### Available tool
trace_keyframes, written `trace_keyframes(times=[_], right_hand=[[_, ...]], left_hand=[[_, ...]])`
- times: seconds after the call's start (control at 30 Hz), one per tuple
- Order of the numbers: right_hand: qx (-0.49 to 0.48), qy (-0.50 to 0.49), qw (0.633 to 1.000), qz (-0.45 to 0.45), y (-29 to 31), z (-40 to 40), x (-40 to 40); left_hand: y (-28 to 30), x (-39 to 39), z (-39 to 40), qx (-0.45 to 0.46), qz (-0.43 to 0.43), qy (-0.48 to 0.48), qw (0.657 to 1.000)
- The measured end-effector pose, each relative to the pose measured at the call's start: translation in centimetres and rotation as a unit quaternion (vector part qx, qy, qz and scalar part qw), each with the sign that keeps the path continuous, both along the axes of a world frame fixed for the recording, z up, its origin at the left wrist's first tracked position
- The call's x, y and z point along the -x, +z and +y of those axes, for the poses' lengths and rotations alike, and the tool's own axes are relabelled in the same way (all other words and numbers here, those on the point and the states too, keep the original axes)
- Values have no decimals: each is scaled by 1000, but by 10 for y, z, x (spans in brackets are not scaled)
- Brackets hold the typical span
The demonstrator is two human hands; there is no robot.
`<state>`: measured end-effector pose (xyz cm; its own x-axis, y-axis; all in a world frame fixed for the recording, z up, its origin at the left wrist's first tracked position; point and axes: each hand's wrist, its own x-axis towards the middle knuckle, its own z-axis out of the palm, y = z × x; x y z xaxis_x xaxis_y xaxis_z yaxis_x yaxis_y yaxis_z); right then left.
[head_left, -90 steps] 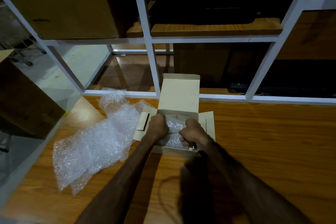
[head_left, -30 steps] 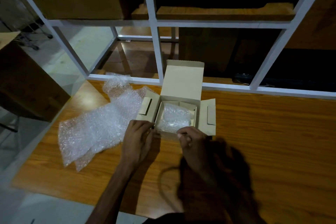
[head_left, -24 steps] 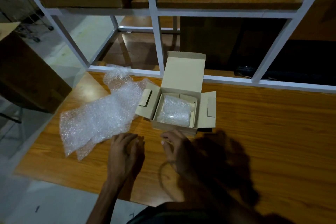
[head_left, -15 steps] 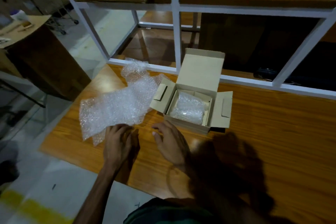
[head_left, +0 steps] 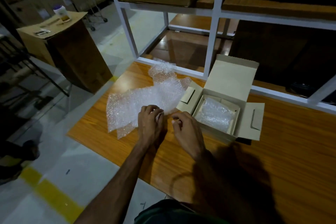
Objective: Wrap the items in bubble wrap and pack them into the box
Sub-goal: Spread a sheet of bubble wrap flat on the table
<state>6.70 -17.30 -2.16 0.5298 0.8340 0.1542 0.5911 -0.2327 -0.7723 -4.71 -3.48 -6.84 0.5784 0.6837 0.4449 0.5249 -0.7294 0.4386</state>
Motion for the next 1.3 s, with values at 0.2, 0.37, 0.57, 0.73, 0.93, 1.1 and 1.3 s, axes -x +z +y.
trace_keyframes(times=[0.2,0.37,0.57,0.73,0.93,1.1,1.3], right_hand=[[-12,-34,999,36,20,19,-5],[-49,-48,970,231,59,49,-11],[-24,-174,888,426,86,77,-14],[-95,-200,850,479,78,62,-25],[-143,-123,787,587,66,28,-23],[-120,-81,817,558,49,-5,-24],[-22,-79,861,502,-22,-41,-46]], left_hand=[[52,-19,25,100,-170,23,980],[90,-24,23,47,-218,-29,974],[73,-20,-4,-63,-157,-156,973],[59,-11,-27,-55,-196,-131,970],[71,-16,-47,531,-441,26,723],[92,-20,-31,638,-407,-93,646],[113,-34,-21,637,-417,-43,647]])
